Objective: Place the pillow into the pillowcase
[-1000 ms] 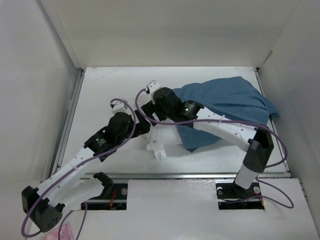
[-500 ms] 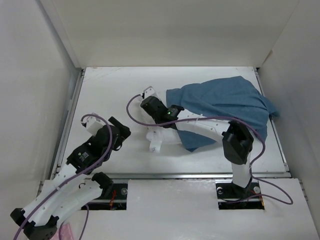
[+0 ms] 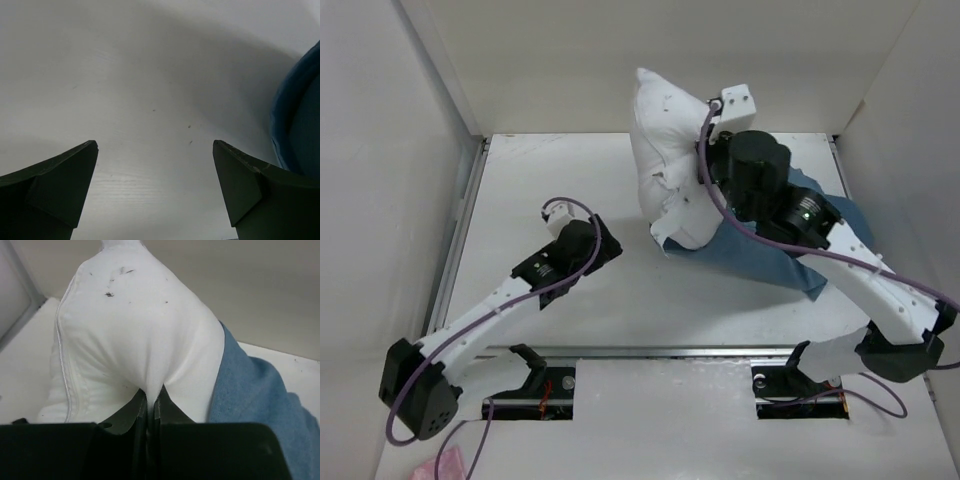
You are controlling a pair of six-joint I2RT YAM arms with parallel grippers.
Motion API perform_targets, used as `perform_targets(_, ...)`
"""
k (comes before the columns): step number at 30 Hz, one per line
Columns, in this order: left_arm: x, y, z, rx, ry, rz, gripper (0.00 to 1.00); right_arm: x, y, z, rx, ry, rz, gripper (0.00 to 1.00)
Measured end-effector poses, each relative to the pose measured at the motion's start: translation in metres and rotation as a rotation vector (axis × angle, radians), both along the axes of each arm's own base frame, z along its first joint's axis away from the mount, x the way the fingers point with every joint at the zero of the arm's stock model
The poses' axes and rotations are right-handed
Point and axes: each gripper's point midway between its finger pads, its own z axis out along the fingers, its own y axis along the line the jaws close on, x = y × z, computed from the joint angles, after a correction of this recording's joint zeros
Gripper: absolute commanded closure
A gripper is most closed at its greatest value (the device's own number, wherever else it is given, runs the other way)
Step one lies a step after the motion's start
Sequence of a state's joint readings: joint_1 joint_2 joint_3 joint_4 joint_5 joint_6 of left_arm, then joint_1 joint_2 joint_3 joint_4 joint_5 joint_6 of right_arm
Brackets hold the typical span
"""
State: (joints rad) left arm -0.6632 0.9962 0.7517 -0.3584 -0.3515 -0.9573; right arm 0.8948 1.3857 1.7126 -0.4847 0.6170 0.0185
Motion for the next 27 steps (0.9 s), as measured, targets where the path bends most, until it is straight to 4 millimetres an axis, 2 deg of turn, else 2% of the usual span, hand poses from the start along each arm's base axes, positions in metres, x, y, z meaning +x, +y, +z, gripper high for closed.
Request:
perform_targets(2, 0.011, -0.017, -0.008, -0.012, 0.005, -0.062, 0.0, -0.006, -0.009, 0.025, 0.039, -0.044, 0.001, 1.0)
perform_targets(5, 0.026, -0.047, -0.011, -0.065, -0.015, -0.176, 0.0, -0.009, -0.012, 0.036, 0.055, -0.066, 0.012, 1.0)
perform_targets(8, 0.034, -0.068, -0.005, -0.122, -0.052, -0.268, 0.0, -0.007, -0.005, 0.03, 0.039, -0.054, 0.033, 1.0)
perform_targets(10, 0.037, -0.078, 0.007, -0.164, -0.095, -0.312, 0.0, -0.004, 0.0, 0.025, 0.03, -0.046, 0.041, 1.0)
perform_targets(14, 0.047, -0.085, 0.027, -0.231, -0.17, -0.352, 0.0, 0.001, 0.012, 0.018, 0.016, -0.031, 0.06, 1.0)
perform_targets(17, 0.048, -0.089, 0.029, -0.268, -0.195, -0.38, 0.0, 0.004, 0.018, 0.017, 0.01, -0.026, 0.073, 1.0)
perform_targets(19, 0.049, -0.096, 0.025, -0.282, -0.193, -0.406, 0.0, 0.004, 0.019, 0.018, 0.006, -0.023, 0.076, 1.0)
perform_targets(24, 0.054, -0.112, -0.023, -0.264, -0.089, -0.44, 0.0, 0.002, 0.017, 0.023, -0.003, -0.019, 0.085, 1.0)
perform_targets(26, 0.053, -0.12, -0.042, -0.255, -0.042, -0.461, 0.08, 0.0, 0.018, 0.025, -0.003, -0.017, 0.096, 1.0)
perform_targets(27, 0.052, -0.126, -0.048, -0.254, -0.022, -0.477, 0.29, -0.001, 0.018, 0.026, -0.002, -0.016, 0.101, 1.0)
